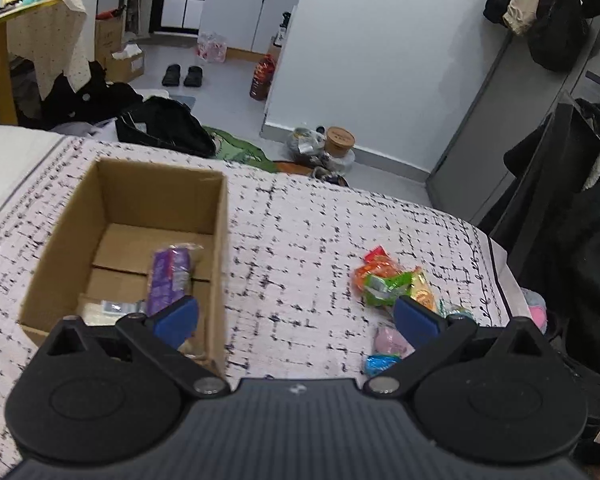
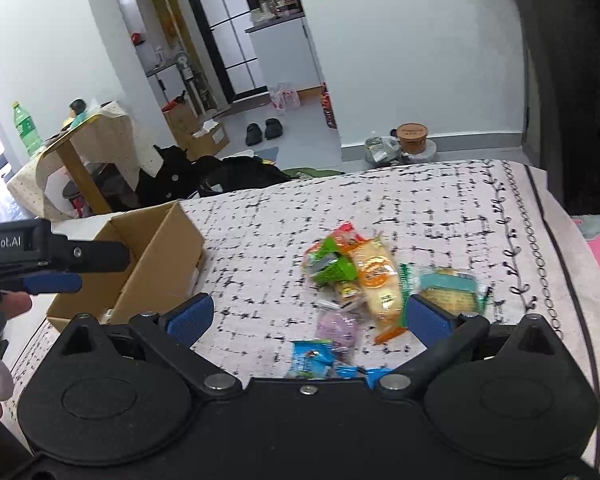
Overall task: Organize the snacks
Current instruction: 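Withdraw both tools from the box back toward the remaining snacks, then grasp the pink packet with the left tool while the right tool grasps the teal-labelled cake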
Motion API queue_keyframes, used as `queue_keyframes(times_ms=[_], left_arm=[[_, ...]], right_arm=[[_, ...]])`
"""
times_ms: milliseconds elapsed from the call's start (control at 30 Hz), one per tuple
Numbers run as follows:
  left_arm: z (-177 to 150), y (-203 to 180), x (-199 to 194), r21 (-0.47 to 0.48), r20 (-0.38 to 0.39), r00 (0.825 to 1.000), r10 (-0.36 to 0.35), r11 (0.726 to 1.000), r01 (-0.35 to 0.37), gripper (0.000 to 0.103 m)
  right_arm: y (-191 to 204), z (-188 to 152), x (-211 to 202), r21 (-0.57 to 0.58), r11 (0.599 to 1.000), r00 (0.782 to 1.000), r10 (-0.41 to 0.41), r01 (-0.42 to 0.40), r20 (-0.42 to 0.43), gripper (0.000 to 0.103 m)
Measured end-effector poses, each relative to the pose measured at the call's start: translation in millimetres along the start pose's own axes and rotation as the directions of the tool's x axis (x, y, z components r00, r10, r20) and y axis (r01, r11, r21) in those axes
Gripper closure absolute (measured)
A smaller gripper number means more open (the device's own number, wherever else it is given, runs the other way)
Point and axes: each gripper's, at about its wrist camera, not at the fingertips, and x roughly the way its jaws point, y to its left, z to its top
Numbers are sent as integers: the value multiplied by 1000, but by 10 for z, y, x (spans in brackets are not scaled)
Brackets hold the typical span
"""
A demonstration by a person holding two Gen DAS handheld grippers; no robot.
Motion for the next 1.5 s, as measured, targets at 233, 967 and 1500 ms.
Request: queue_keyframes(times_ms=[233, 967, 1500], left_arm=[[-53, -176, 178, 6, -43, 999, -20, 1000, 20, 0], [-230, -682, 1118, 75, -170, 978, -124, 988, 138, 31], [-435, -905, 1612, 128, -257, 960, -116, 980, 152, 50]], right_arm=[[-262, -7, -51, 49, 998, 999, -44, 44, 7, 0], [-920, -136, 353, 188, 975, 992, -114, 120, -45, 24], [-1039, -111, 463, 187, 974, 992, -123, 128, -37, 24]])
